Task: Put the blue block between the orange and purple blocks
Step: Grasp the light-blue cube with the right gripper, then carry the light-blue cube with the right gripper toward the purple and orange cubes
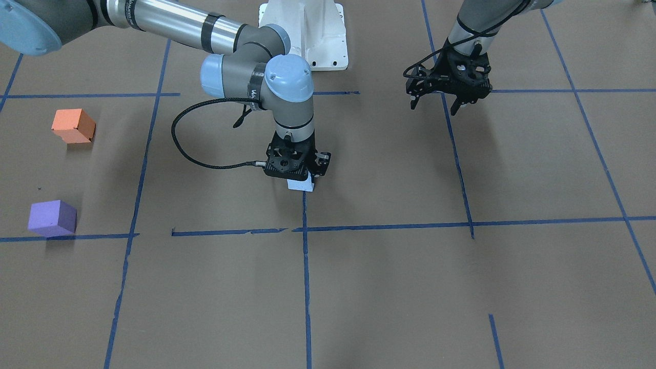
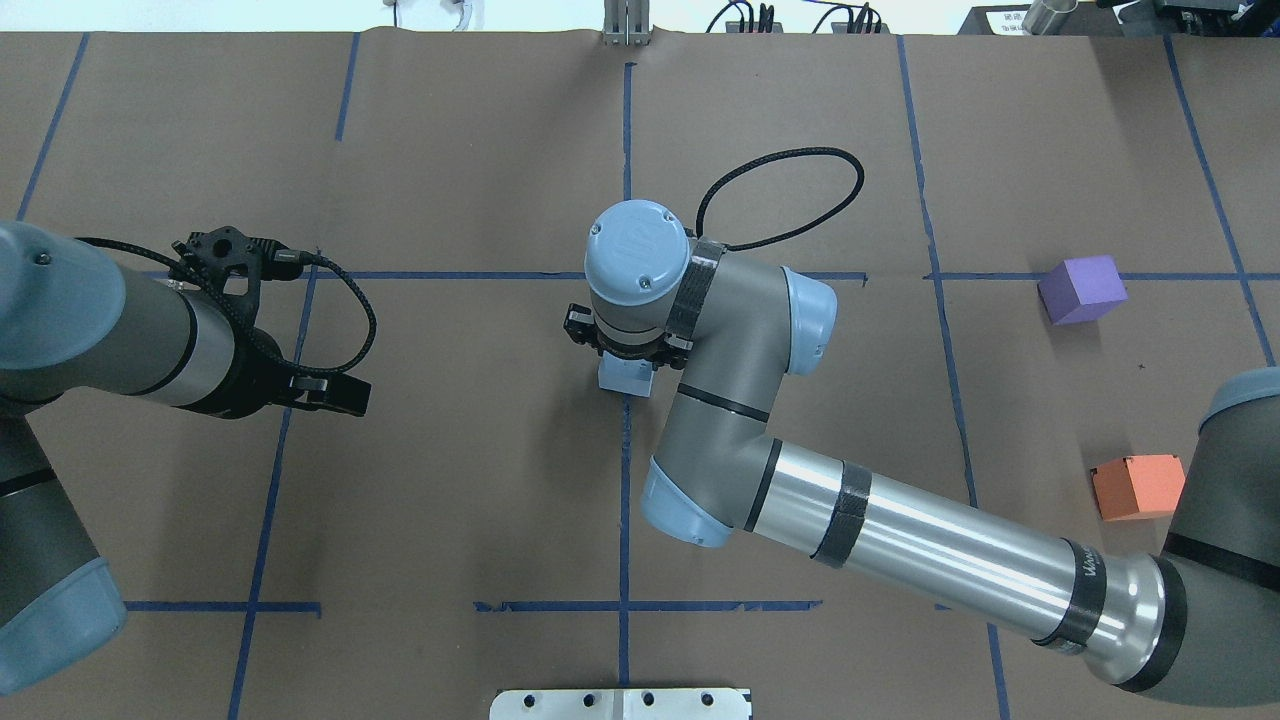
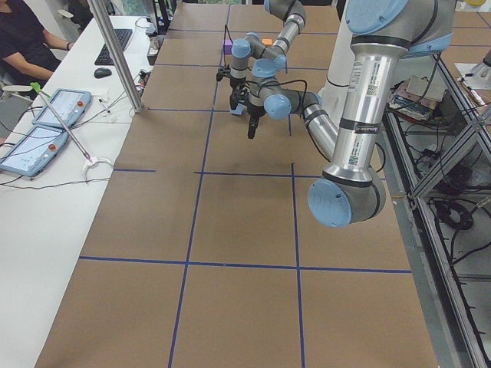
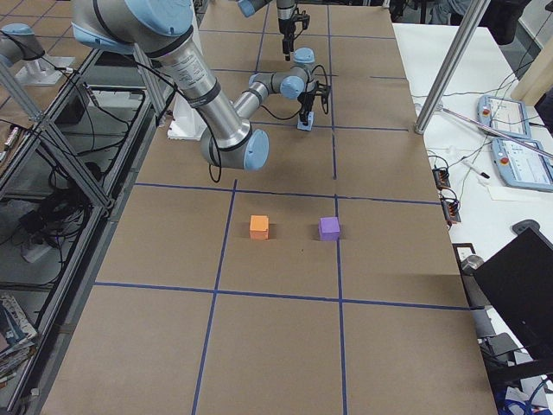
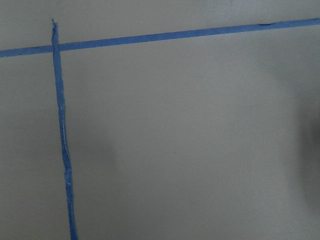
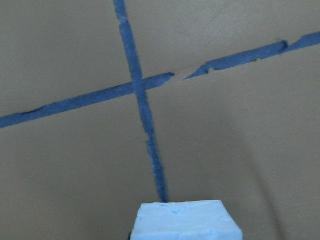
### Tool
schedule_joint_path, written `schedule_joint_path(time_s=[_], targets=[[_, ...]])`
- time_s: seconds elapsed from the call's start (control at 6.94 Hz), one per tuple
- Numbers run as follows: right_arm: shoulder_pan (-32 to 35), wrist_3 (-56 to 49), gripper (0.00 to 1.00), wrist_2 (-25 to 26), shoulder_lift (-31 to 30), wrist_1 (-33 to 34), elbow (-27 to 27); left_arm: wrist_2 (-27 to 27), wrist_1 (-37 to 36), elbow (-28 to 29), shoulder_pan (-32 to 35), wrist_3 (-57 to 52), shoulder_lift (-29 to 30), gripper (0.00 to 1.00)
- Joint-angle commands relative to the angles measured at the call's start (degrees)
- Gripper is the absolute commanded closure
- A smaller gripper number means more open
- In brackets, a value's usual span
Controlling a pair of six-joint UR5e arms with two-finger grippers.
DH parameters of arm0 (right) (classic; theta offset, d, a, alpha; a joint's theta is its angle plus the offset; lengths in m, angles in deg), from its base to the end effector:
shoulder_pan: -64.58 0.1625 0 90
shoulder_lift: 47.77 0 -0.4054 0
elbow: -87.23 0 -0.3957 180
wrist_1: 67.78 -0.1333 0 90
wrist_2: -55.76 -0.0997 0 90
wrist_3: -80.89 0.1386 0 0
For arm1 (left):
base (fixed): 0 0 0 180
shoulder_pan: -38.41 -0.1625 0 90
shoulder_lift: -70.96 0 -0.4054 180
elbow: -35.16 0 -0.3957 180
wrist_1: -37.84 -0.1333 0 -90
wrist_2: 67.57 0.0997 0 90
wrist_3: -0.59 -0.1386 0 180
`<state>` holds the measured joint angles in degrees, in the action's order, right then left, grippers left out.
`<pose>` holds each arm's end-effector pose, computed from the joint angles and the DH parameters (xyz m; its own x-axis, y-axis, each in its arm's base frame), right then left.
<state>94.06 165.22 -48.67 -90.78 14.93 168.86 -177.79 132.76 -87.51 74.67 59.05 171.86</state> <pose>-0.6229 -0.4656 0.2138 0.6344 0.2487 0.7319 -0.2594 0.9604 -0.1016 0.3743 -0.3805 0.2994 0.6366 0.1418 -0.7580 0.0156 0.9804 0.1965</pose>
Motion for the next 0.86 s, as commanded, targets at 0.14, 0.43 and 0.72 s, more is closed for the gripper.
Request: schedule_joint_path(time_s=[0.14,0.43,0.72], targets=[[7.5,-11.9,0.97,-8.1,-24.1,0.3,24.6,0.0,-0.1,0.0,0.0,0.0,-0.1,0.00],[14.0,-27.3,0.96,-10.5,-42.0,-0.7,34.3,0.0,-0.1,0.0,0.0,0.1,-0.1,0.00],[18.7,-37.1,0.95,-11.8,-52.4,-7.0,33.5,0.0,0.0,-0.2,0.0,0.3,0.0,0.00]])
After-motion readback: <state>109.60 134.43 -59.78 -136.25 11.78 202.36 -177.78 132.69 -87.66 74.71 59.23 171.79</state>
